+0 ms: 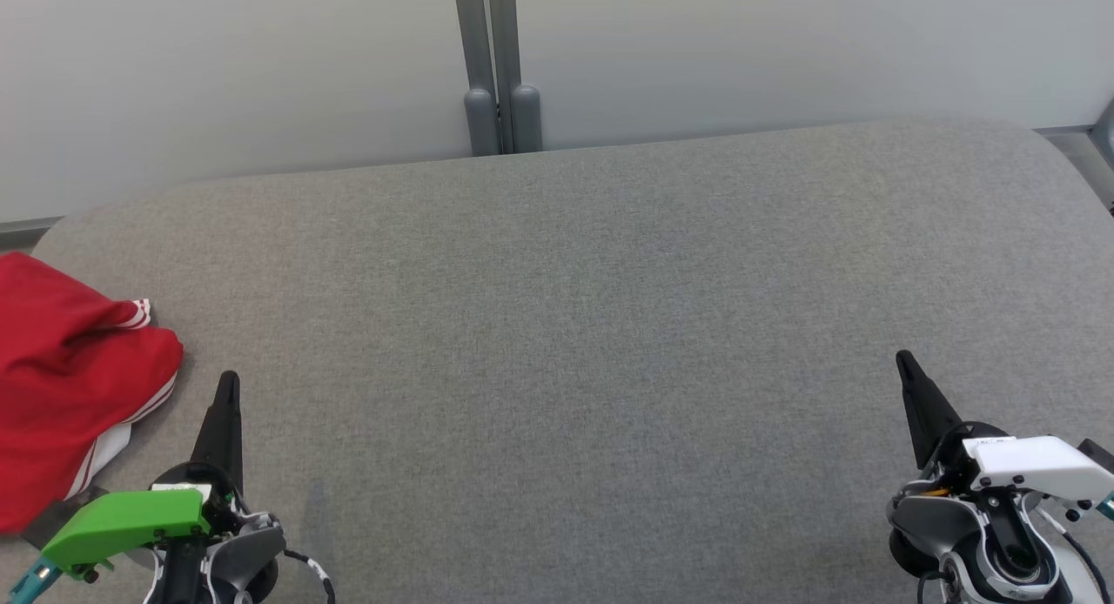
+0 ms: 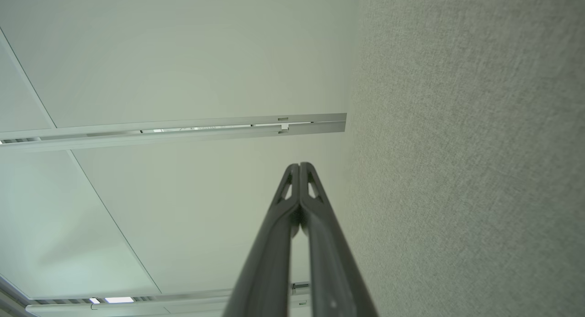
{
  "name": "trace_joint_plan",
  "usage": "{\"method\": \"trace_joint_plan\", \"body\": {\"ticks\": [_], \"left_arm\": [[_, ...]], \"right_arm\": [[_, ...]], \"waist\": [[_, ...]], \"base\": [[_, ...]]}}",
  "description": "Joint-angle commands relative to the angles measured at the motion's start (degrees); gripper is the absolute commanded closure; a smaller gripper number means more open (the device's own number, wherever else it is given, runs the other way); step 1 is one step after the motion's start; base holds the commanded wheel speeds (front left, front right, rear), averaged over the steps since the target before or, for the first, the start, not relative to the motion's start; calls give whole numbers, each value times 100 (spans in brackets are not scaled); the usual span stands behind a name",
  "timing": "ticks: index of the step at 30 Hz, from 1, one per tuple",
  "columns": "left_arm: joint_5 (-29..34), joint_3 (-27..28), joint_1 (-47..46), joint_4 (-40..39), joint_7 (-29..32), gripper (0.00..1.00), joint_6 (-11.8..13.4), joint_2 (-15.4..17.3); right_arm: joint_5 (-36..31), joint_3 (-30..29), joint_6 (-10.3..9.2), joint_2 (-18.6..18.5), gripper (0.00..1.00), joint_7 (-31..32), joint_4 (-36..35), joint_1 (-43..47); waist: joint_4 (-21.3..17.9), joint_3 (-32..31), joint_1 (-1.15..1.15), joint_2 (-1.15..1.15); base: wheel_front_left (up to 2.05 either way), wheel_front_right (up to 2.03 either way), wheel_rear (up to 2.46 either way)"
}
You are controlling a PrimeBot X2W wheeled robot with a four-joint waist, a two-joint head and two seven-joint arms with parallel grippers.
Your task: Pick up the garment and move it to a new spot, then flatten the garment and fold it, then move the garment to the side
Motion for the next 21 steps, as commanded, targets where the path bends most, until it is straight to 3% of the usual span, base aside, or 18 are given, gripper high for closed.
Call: {"method": "trace_joint_plan", "body": {"ticks": [1,21], "left_arm": [[15,12,-69,-8,26,100,-35,1],[15,12,-69,-8,26,100,-35,1]], "right_arm": [[25,-12,5,-2,100,28,7,-64],[25,-12,5,-2,100,28,7,-64]], "waist": [[0,0,0,0],[0,0,0,0]], "base": [[0,0,0],[0,0,0]]}}
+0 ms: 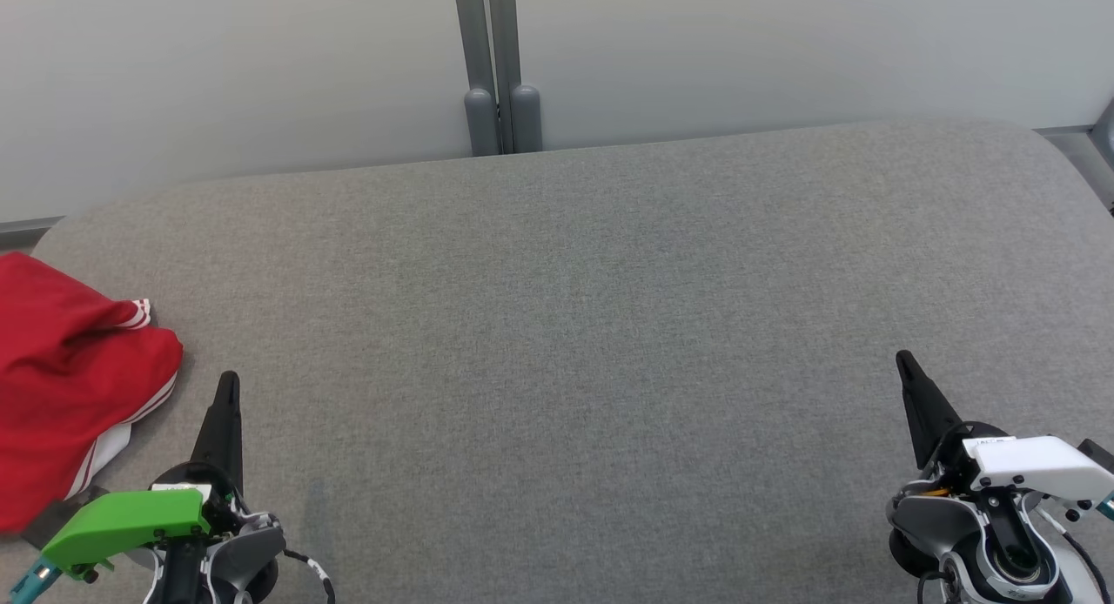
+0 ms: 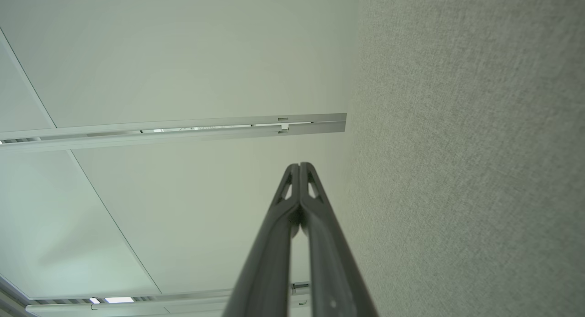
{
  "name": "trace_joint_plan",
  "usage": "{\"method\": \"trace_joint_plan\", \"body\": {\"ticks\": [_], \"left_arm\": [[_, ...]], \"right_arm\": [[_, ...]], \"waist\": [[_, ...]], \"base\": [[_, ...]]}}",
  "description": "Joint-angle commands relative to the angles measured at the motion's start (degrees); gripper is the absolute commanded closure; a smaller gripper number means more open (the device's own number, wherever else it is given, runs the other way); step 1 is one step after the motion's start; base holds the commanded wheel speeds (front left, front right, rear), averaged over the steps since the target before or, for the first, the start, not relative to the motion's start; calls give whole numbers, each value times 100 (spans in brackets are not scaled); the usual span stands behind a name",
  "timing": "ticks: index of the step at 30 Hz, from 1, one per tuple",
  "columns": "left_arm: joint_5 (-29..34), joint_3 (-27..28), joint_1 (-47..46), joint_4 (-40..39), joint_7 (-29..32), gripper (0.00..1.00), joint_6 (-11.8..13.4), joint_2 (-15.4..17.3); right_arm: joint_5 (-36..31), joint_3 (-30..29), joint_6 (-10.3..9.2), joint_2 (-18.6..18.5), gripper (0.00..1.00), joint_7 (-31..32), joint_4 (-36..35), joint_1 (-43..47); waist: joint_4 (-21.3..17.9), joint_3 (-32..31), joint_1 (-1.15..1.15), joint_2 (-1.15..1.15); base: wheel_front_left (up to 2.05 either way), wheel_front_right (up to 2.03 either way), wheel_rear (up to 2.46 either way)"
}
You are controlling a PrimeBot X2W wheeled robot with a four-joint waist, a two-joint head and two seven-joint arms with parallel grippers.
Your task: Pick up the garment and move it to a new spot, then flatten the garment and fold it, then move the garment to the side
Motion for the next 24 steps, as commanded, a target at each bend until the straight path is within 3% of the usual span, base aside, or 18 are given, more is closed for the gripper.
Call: {"method": "trace_joint_plan", "body": {"ticks": [1,24], "left_arm": [[15,12,-69,-8,25,100,-35,1],[16,12,-69,-8,26,100,-35,2]], "right_arm": [[25,-12,5,-2,100,28,7,-64],[25,-12,5,-2,100,28,7,-64]], "waist": [[0,0,0,0],[0,0,0,0]], "base": [[0,0,0],[0,0,0]]}}
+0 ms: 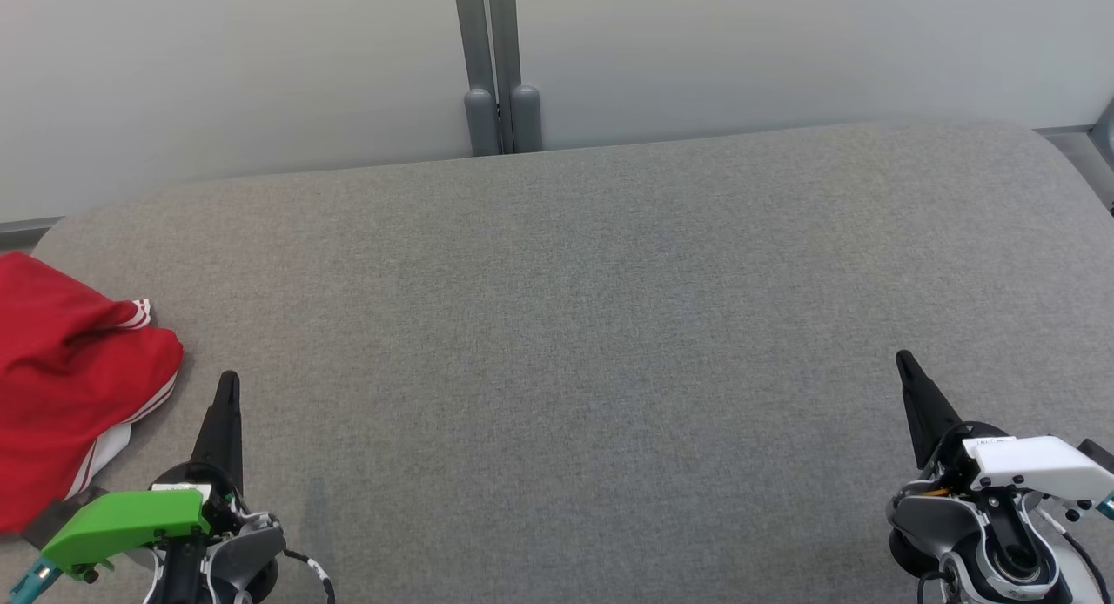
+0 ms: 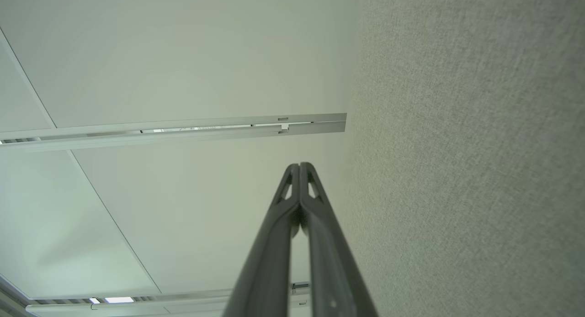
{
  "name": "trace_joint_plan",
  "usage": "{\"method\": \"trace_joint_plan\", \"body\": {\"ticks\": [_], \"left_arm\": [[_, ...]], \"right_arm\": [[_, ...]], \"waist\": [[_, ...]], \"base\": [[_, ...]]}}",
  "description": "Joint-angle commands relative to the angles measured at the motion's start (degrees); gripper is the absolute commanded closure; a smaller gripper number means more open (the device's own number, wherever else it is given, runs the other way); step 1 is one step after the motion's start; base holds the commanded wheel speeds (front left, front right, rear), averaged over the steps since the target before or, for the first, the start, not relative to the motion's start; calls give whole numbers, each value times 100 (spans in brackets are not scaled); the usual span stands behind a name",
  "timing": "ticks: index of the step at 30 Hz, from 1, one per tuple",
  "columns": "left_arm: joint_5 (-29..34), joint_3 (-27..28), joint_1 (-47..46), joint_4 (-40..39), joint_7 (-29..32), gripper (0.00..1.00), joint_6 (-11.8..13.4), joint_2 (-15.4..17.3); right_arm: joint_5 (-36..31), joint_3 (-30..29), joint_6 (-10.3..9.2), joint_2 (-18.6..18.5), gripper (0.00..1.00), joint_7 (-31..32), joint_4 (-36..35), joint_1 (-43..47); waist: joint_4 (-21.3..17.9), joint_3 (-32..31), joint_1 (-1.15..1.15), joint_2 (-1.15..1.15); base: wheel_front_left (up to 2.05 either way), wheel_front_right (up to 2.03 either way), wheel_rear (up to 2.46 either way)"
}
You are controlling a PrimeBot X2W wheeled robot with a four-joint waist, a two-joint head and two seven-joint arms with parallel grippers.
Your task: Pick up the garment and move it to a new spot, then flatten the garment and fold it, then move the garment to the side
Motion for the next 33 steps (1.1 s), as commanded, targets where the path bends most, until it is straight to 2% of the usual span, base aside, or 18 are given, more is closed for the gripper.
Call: {"method": "trace_joint_plan", "body": {"ticks": [1,11,12,16,26,33], "left_arm": [[16,12,-69,-8,26,100,-35,3],[16,13,-69,-8,26,100,-35,3],[0,-1,2,6,-2,0,1,-1],[3,-22,132,160,-30,0,8,-30],[75,-160,106,23,-318,0,-6,-23],[585,-216,97,-81,-501,0,-15,-18]], "right_arm": [[25,-12,5,-2,100,28,7,-64],[25,-12,5,-2,100,28,7,-64],[-1,2,0,1,0,-1,6,1],[2,25,-1,42,0,-17,126,129],[-5,237,0,33,0,-225,-174,95],[-372,461,0,-36,0,-488,-324,44]], "waist": [[0,0,0,0],[0,0,0,0],[0,0,0,0],[2,2,0,0],[36,5,0,0],[57,5,0,0]], "base": [[0,0,0],[0,0,0],[0,0,0],[0,0,0],[0,0,0],[0,0,0]]}}
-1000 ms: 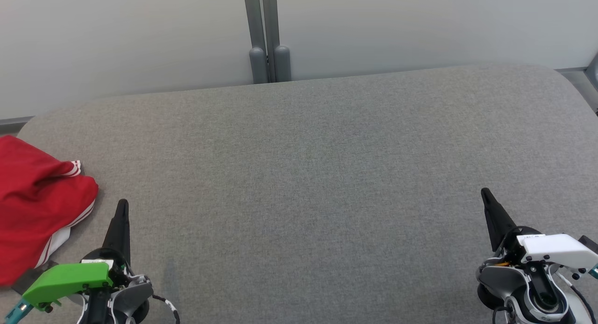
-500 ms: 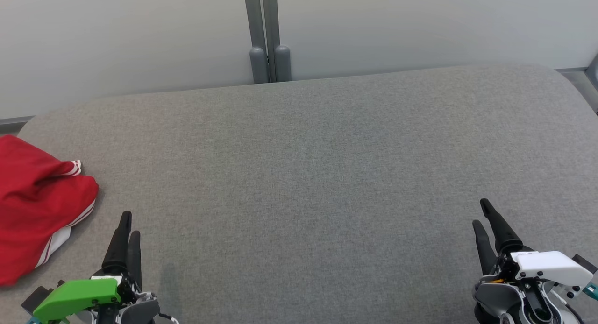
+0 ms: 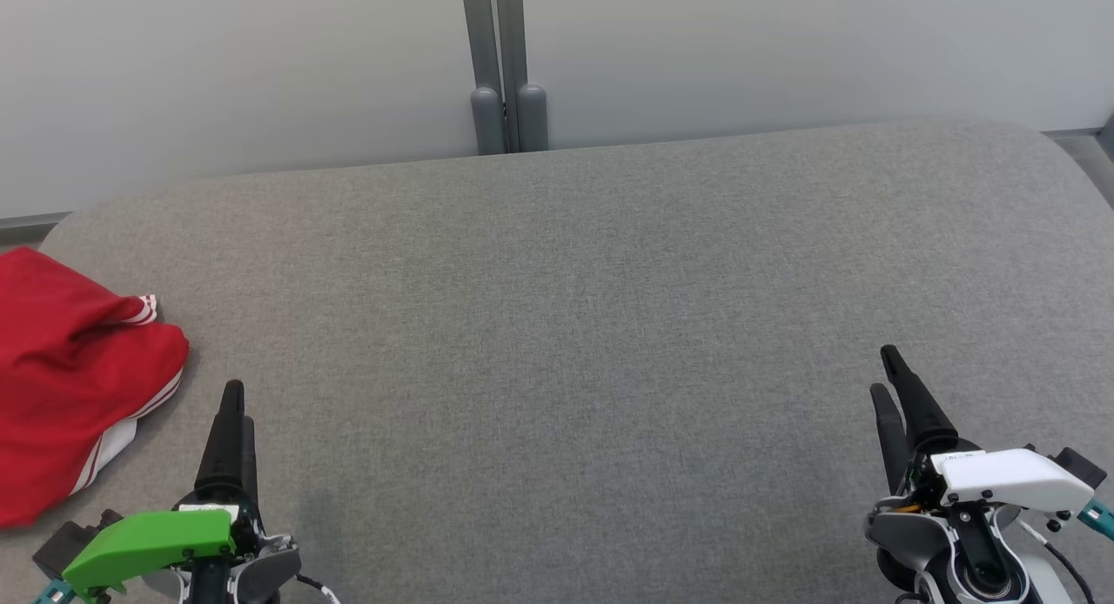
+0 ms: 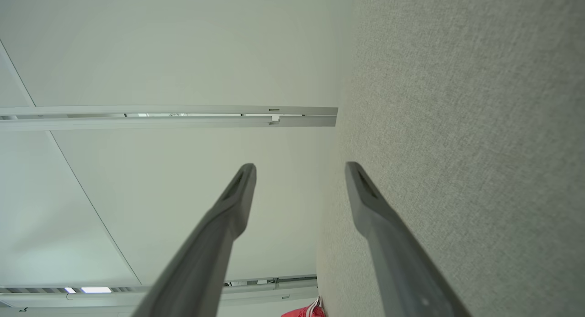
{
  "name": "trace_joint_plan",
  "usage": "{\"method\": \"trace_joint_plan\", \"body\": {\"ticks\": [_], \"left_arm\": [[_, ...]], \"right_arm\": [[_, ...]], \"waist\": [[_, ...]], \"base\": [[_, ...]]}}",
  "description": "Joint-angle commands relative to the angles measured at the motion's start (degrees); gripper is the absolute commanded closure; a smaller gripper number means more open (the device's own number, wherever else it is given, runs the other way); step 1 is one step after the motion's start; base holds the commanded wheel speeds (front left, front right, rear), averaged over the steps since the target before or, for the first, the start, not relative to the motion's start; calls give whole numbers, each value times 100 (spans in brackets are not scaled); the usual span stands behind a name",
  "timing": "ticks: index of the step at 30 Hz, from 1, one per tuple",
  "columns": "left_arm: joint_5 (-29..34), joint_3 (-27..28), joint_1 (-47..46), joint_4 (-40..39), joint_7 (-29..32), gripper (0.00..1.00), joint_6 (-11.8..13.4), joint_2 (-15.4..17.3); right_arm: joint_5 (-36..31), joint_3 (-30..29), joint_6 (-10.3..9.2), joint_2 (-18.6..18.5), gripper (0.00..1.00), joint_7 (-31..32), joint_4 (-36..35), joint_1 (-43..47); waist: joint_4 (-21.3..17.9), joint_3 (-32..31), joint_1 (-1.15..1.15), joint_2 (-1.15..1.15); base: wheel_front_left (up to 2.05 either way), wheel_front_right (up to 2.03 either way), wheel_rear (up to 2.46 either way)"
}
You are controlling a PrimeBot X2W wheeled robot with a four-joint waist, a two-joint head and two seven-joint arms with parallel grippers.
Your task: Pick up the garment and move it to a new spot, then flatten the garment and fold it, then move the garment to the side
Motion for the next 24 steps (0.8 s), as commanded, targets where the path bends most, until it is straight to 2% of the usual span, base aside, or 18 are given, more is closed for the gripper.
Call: {"method": "trace_joint_plan", "body": {"ticks": [1,11,17,24], "left_arm": [[215,-14,-134,-133,-55,0,-25,32],[1484,-21,-123,-349,-287,0,-22,38],[2382,-182,-106,-472,-417,0,39,41],[3624,-388,-64,-591,-562,0,247,45]], "right_arm": [[-136,69,2,-65,0,-80,-161,-176],[-903,240,3,-101,0,-320,-440,-234],[-1738,392,3,-176,0,-452,-557,-282],[-2759,527,3,-202,0,-594,-660,-300]], "waist": [[4,0,0,0],[45,3,0,0],[69,9,0,0],[89,17,0,0]], "base": [[0,0,0],[0,0,0],[0,0,0],[0,0,0]]}}
